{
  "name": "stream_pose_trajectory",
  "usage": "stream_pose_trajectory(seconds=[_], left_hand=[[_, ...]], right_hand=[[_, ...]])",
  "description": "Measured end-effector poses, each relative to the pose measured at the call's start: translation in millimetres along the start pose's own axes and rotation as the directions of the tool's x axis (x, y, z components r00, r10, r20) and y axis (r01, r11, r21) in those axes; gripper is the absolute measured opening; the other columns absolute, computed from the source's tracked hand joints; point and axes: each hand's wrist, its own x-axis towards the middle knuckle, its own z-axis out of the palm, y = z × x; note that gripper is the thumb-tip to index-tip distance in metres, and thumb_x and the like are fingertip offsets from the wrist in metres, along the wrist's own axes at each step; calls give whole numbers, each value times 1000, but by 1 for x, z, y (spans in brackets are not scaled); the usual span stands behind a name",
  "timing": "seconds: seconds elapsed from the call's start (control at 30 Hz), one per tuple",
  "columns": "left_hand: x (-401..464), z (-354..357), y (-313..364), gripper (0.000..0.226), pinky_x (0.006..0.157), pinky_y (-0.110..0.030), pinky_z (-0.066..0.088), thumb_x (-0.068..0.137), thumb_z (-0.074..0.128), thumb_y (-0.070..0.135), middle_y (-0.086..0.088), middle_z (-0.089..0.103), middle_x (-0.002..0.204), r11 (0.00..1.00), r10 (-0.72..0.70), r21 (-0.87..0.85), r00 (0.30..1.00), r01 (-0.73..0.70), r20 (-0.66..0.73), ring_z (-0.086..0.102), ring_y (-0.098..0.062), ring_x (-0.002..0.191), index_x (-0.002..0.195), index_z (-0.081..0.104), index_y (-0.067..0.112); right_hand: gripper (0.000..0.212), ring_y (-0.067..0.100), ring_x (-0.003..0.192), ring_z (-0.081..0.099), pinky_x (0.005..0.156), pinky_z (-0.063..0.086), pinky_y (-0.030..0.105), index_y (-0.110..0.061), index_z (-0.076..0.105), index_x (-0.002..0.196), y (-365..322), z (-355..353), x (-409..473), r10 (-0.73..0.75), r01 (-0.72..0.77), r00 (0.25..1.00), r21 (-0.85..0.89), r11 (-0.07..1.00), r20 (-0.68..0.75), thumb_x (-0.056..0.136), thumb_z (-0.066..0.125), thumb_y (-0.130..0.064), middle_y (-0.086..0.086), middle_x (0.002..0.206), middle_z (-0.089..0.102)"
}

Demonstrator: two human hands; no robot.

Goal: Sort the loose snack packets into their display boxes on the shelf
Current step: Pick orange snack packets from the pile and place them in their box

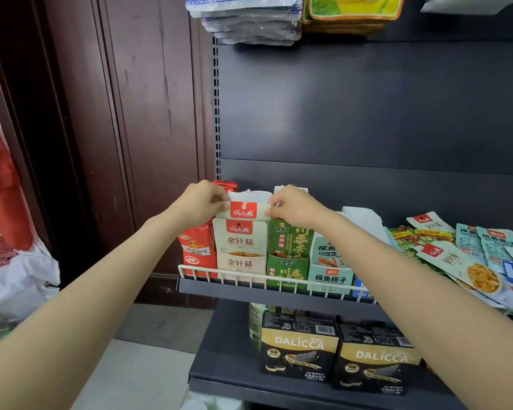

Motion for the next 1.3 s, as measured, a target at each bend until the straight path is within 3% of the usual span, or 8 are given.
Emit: stream_pose_trajectory(seconds=[0.13, 0.3, 0.5, 0.7, 0.93, 1.0, 1.13, 1.3], left_hand=[[1, 3, -3, 20, 69, -27, 51, 95, 52, 27, -2, 69, 96, 998, -19, 54, 993, 13, 117, 64, -17, 85, 90, 66, 14], [-3, 7, 3, 36, 52, -19, 36, 95, 50, 35, 0, 62, 70, 993, -30, 119, 987, 11, 160, 52, -9, 57, 86, 66, 3], [-8, 17, 24, 23, 76, -36, 54, 93, 55, 27, -4, 70, 89, 998, 54, 17, 997, -53, -62, 64, -18, 81, 94, 70, 10], [-4, 56, 109, 10, 66, -18, 45, 92, 55, 19, 6, 66, 84, 958, 224, -142, 960, -249, -168, 58, -5, 74, 89, 65, 18], [5, 133, 233, 13, 65, -9, 42, 89, 55, 12, 9, 66, 77, 832, 332, -409, 927, -375, -173, 60, -5, 71, 92, 66, 16], [9, 162, 257, 14, 62, -10, 41, 89, 53, 11, 7, 65, 80, 824, 311, -460, 943, -330, -121, 57, -6, 70, 96, 65, 14], [25, 228, 291, 20, 79, -23, 41, 91, 50, 14, -6, 65, 107, 891, 218, -434, 964, -132, 152, 58, -17, 95, 106, 63, 8], [52, 283, 303, 13, 80, -40, 49, 92, 47, 11, -19, 64, 101, 905, -53, -361, 903, 224, 427, 62, -34, 95, 90, 57, 2]], right_hand=[[28, 20, 87, 59, 75, 48, 27, -2, 68, 101, 0, 4, 2, 24, -25, 994, 9, 1000, 108, 97, 48, -21, 8, 103, 65], [42, 13, 52, 34, 65, 40, 30, -4, 53, 62, -1, 0, 3, 71, -75, 984, 18, 997, 163, 96, 51, -29, 5, 57, 39], [25, 14, 89, 66, 81, 49, 26, -11, 71, 98, 16, -15, -14, 49, -32, 997, 257, 966, -62, 96, 49, -23, 4, 98, 71], [21, 9, 85, 66, 75, 50, 23, -13, 71, 97, 67, -43, -60, 182, -40, 911, 360, 932, -369, 94, 50, -16, 1, 89, 73], [21, 13, 71, 55, 60, 40, 17, -21, 64, 75, 172, -64, -123, 351, -271, 866, 257, 928, -356, 90, 53, -10, -10, 68, 60], [18, 16, 76, 54, 57, 34, 18, -18, 66, 85, 203, -65, -140, 413, -371, 849, 184, 910, -329, 91, 51, -12, -8, 75, 62], [39, 28, 120, 50, 91, 42, 35, -14, 51, 129, 266, -65, -168, 635, -652, 709, 58, 756, -307, 91, 51, -22, 9, 129, 56], [38, 38, 116, 48, 88, 41, 38, -6, 51, 120, 296, -53, -172, 669, -701, 712, -161, 694, -215, 90, 48, -28, 22, 125, 52]])
